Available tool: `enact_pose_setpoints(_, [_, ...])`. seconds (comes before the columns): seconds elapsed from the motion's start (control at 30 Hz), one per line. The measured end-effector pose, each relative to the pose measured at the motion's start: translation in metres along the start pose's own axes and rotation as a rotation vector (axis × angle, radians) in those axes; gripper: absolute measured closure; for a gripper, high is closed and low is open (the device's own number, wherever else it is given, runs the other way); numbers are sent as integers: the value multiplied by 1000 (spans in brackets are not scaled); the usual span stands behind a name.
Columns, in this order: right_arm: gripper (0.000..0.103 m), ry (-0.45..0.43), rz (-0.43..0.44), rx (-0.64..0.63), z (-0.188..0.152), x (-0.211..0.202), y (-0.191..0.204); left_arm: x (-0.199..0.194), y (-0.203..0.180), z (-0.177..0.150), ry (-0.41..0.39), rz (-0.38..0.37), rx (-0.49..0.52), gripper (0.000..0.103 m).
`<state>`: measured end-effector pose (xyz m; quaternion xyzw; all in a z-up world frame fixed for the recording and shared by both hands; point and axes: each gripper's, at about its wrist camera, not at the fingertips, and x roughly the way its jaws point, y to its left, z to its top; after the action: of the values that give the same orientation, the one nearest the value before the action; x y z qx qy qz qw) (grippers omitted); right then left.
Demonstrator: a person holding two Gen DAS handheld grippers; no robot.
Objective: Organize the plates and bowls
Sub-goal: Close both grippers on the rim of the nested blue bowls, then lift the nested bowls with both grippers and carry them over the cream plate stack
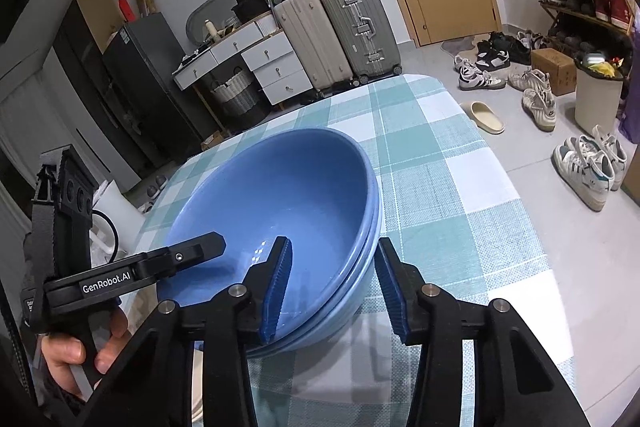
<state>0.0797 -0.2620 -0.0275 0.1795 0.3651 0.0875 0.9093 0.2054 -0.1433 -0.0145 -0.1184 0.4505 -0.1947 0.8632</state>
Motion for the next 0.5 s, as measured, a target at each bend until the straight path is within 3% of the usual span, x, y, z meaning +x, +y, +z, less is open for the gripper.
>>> enact_pose_setpoints(0.5, [58,-22,-36,-23,4,-8,3,-5,-11,-2,-12,13,31,70])
